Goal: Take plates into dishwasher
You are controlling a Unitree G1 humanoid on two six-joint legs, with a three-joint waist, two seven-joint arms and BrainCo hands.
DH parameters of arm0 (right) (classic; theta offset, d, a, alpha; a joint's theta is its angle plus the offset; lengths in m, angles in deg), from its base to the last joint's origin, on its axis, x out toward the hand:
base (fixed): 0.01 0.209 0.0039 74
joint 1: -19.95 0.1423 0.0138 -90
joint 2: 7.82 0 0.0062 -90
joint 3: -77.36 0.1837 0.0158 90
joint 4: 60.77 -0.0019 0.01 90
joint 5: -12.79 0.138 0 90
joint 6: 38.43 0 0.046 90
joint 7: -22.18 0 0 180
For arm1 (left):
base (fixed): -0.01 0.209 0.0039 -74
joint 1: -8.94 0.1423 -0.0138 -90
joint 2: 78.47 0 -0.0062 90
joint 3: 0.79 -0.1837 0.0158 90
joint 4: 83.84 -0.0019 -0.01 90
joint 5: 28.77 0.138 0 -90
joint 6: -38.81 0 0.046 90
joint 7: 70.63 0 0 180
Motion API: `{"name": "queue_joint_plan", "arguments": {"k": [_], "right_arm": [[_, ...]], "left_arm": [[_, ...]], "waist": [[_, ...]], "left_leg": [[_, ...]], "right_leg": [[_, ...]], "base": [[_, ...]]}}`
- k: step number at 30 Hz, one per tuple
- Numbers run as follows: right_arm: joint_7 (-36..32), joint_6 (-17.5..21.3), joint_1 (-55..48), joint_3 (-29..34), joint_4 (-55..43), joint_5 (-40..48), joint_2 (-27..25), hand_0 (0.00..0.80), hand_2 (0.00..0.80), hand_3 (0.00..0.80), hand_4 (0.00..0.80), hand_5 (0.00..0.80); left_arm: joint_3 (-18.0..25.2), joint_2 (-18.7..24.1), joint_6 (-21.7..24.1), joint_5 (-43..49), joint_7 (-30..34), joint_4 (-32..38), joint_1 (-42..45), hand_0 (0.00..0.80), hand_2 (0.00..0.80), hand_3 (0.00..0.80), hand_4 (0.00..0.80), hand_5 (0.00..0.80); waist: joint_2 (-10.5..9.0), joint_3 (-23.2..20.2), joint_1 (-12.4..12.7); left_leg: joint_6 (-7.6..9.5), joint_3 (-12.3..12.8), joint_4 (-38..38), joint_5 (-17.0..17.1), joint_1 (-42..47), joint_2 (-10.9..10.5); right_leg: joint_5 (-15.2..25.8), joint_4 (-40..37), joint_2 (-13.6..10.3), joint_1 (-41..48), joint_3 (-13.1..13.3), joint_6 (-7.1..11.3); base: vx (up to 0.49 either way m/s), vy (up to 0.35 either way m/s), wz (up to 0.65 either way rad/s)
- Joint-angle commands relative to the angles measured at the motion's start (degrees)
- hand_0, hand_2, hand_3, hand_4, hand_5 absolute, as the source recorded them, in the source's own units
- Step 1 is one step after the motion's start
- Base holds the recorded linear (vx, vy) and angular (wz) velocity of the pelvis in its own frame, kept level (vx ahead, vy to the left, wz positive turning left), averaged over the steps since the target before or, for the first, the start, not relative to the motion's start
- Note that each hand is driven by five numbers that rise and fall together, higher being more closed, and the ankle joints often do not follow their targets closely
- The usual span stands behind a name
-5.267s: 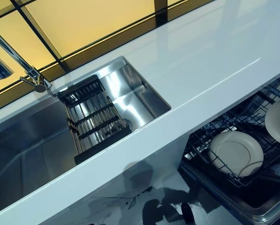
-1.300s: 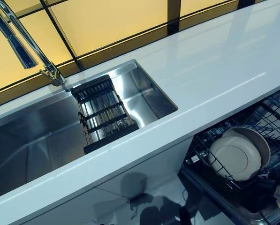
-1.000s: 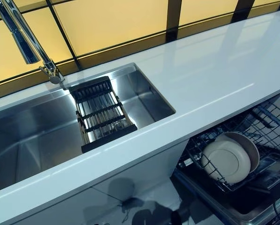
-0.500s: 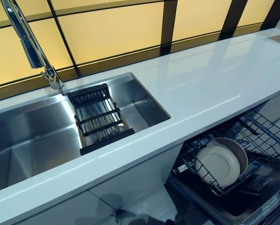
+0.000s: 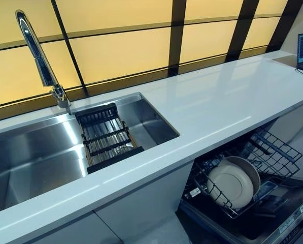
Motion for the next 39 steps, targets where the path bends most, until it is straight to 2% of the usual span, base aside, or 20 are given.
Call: {"name": "queue_joint_plan", "arguments": {"k": [1,7,11,14,16,17,19,20,22,23,24,27,28,29,30,32,34,35,36,39], "right_arm": [[2.7,0.4,4.7,-0.2,4.9,0.9,-5.1,0.000,0.000,0.000,0.000,0.000],[2.4,0.6,4.6,1.5,8.6,1.6,-7.6,0.000,0.000,0.000,0.000,0.000],[2.5,2.7,4.2,2.0,12.2,2.4,-8.7,0.000,0.000,0.000,0.000,0.000],[1.7,2.8,3.5,2.1,13.0,1.6,-8.9,0.000,0.000,0.000,0.000,0.000],[0.9,2.8,1.8,2.8,12.1,1.8,-8.8,0.000,0.000,0.000,0.000,0.000],[1.1,3.1,1.5,3.1,11.5,2.6,-8.7,0.000,0.000,0.000,0.000,0.000],[1.3,2.6,1.6,3.5,9.7,3.3,-8.3,0.000,0.000,0.000,0.000,0.000],[0.9,2.6,2.7,3.4,8.7,2.9,-8.1,0.000,0.000,0.000,0.000,0.000],[-1.4,1.2,5.1,3.0,7.1,2.4,-8.8,0.000,0.000,0.000,0.000,0.000],[-2.1,0.4,6.4,3.1,6.5,2.2,-9.3,0.000,0.000,0.000,0.000,0.000],[-1.5,0.4,7.7,2.9,6.7,2.7,-9.9,0.000,0.000,0.000,0.000,0.000],[0.1,1.8,9.8,1.2,8.6,4.5,-10.4,0.000,0.000,0.000,0.000,0.000],[0.1,2.9,12.1,-0.4,10.7,4.2,-10.4,0.000,0.000,0.000,0.000,0.000],[0.4,3.2,13.7,-1.6,11.8,4.4,-10.5,0.000,0.000,0.000,0.000,0.000],[0.5,3.3,14.5,-2.3,12.5,4.2,-10.5,0.000,0.000,0.000,0.000,0.000],[0.6,3.2,17.5,-4.5,14.6,4.1,-10.7,0.000,0.000,0.000,0.000,0.000],[0.7,3.7,20.0,-6.4,17.0,5.7,-11.4,0.000,0.000,0.000,0.000,0.000],[1.3,3.7,21.8,-7.8,18.6,6.9,-11.6,0.000,0.000,0.000,0.000,0.000],[1.7,2.6,22.4,-8.5,19.5,8.4,-12.0,0.000,0.000,0.000,0.000,0.000],[2.1,0.4,20.2,-7.6,19.6,9.3,-11.6,0.000,0.000,0.000,0.000,0.000]], "left_arm": [[1.6,4.6,-2.7,3.5,0.2,-4.1,-3.5,0.000,0.000,0.000,0.000,0.000],[0.6,4.9,-4.3,4.4,0.4,-4.6,-4.2,0.000,0.000,0.000,0.000,0.000],[-0.3,5.4,-4.0,6.1,-0.4,-4.6,-4.9,0.000,0.000,0.000,0.000,0.000],[-1.1,6.3,-3.2,7.7,-1.9,-3.9,-6.0,0.000,0.000,0.000,0.000,0.000],[-1.9,6.9,-2.9,9.0,-2.1,-2.7,-7.6,0.000,0.000,0.000,0.000,0.000],[-2.1,7.1,-2.4,8.6,-2.5,-2.3,-8.1,0.000,0.000,0.000,0.000,0.000],[-1.6,7.3,-2.3,8.0,-2.9,-1.7,-8.1,0.000,0.000,0.000,0.000,0.000],[-0.9,7.5,-2.3,6.8,-3.5,-1.3,-7.4,0.000,0.000,0.000,0.000,0.000],[0.1,7.7,-2.4,5.5,-3.9,-0.4,-5.5,0.000,0.000,0.000,0.000,0.000],[0.3,7.7,-2.6,6.1,-3.4,-0.2,-4.6,0.000,0.000,0.000,0.000,0.000],[0.0,7.9,-2.8,5.6,-3.1,-0.5,-3.6,0.000,0.000,0.000,0.000,0.000],[0.3,8.0,-2.3,4.0,-3.6,-1.5,-2.2,0.000,0.000,0.000,0.000,0.000],[0.7,8.1,-1.2,3.2,-3.8,-2.1,-1.1,0.000,0.000,0.000,0.000,0.000],[0.9,8.3,-1.0,3.2,-3.4,-2.0,-0.7,0.000,0.000,0.000,0.000,0.000],[0.9,8.3,-0.7,2.9,-3.3,-2.0,-0.7,0.000,0.000,0.000,0.000,0.000],[0.6,8.7,-0.3,2.0,-3.9,-1.2,-1.7,0.000,0.000,0.000,0.000,0.000],[-0.2,9.1,-0.5,-0.1,-5.6,0.0,-3.7,0.000,0.000,0.000,0.000,0.000],[-0.6,9.3,-0.1,-1.0,-6.6,0.6,-5.2,0.000,0.000,0.000,0.000,0.000],[-0.6,9.3,-0.1,-0.5,-6.4,1.3,-6.7,0.000,0.000,0.000,0.000,0.000],[-1.2,8.4,0.2,-0.1,-4.9,3.2,-7.3,0.000,0.000,0.000,0.000,0.000]], "waist": [[-5.64,-0.3,2.5],[-5.98,-0.4,2.5],[-7.06,-0.1,2.7],[-7.90,0.3,2.3],[-9.06,0.3,1.1],[-9.44,0.4,0.7],[-8.75,1.2,1.1],[-8.39,1.4,2.0],[-7.21,1.5,3.2],[-6.53,1.2,4.1],[-5.56,0.6,5.4],[-4.77,-0.8,7.8],[-4.64,-1.8,9.9],[-5.16,-2.1,10.9],[-5.72,-2.5,11.4],[-8.47,-2.1,12.7],[-9.90,-1.7,14.8],[-10.48,-1.2,15.4],[-10.62,-0.7,15.2],[-10.94,-0.6,14.4]], "left_leg": [[-0.14,0.0,-0.1,-3.4,3.0,2.2],[0.60,0.2,1.8,-4.3,3.8,2.2],[1.65,-0.1,6.1,-6.7,3.1,1.6],[3.03,-0.4,7.5,-8.1,3.1,0.2],[3.41,1.0,8.4,-9.1,3.2,-1.0],[2.88,1.9,8.3,-9.3,3.4,-1.4],[2.36,3.2,7.6,-9.1,4.1,-0.8],[2.34,4.9,6.2,-8.1,4.4,-1.0],[2.95,6.8,3.0,-5.8,4.6,-1.6],[4.02,8.1,1.7,-4.7,3.9,-2.2],[5.15,8.1,0.9,-3.8,2.1,-3.0],[5.54,7.7,1.0,-2.7,-1.0,-3.4],[5.88,8.8,2.1,-2.1,-3.5,-3.1],[6.25,9.8,3.9,-2.3,-5.7,-2.8],[6.39,9.3,4.9,-3.4,-7.0,-3.1],[7.27,12.1,14.0,-4.7,-15.7,-1.8],[6.50,15.2,19.6,-4.8,-20.7,1.9],[6.60,16.1,21.8,-5.0,-22.8,3.4],[6.13,15.7,23.1,-5.2,-24.5,4.0],[7.47,16.5,18.8,-5.1,-21.9,1.0]], "right_leg": [[-0.7,1.9,-1.1,2.0,0.4,4.44],[-2.0,5.3,-2.0,1.8,0.5,4.31],[-1.8,6.5,-2.8,1.8,1.1,4.63],[-0.1,7.3,-3.6,0.5,2.5,5.95],[5.2,5.2,-5.3,-1.5,2.9,7.29],[8.4,2.7,-6.0,-2.8,1.4,7.85],[9.1,3.1,-5.3,-4.7,-2.6,7.77],[8.8,4.5,-4.8,-5.6,-6.7,7.56],[7.2,8.8,-2.5,-6.4,-10.1,6.86],[5.6,12.6,-1.7,-5.9,-11.7,6.10],[3.4,16.7,-0.9,-4.6,-12.2,4.86],[0.2,19.6,-0.7,-1.8,-12.5,3.17],[-1.1,22.6,-0.5,2.1,-11.8,2.56],[-2.7,22.3,0.4,4.7,-11.2,2.29],[-5.0,21.7,1.1,7.0,-10.1,2.66],[-10.4,16.6,3.9,11.7,-8.5,0.22],[-12.9,12.8,4.3,13.4,-13.8,-1.89],[-14.0,11.7,5.0,13.7,-13.9,-2.69],[-15.3,11.1,6.7,13.8,-11.8,-3.62],[-12.3,14.6,7.0,11.9,-12.0,-2.00]], "base": [[-0.040,0.082,0.00],[-0.026,0.110,0.00],[0.012,0.115,-0.01],[0.052,0.125,-0.02],[0.060,0.070,-0.03],[0.010,0.040,-0.03],[-0.077,0.068,-0.21],[-0.187,0.131,-0.53],[-0.305,0.215,-1.10],[-0.427,0.262,-1.60],[-0.348,0.190,-1.30],[-0.311,0.070,-0.81],[-0.369,0.047,-0.68],[-0.287,0.056,-0.51],[-0.214,-0.005,-0.51],[-0.317,-0.167,-0.73],[-0.460,-0.326,-0.53],[-0.443,-0.317,-0.49],[-0.347,-0.220,-0.38],[-0.219,-0.031,0.14]]}}
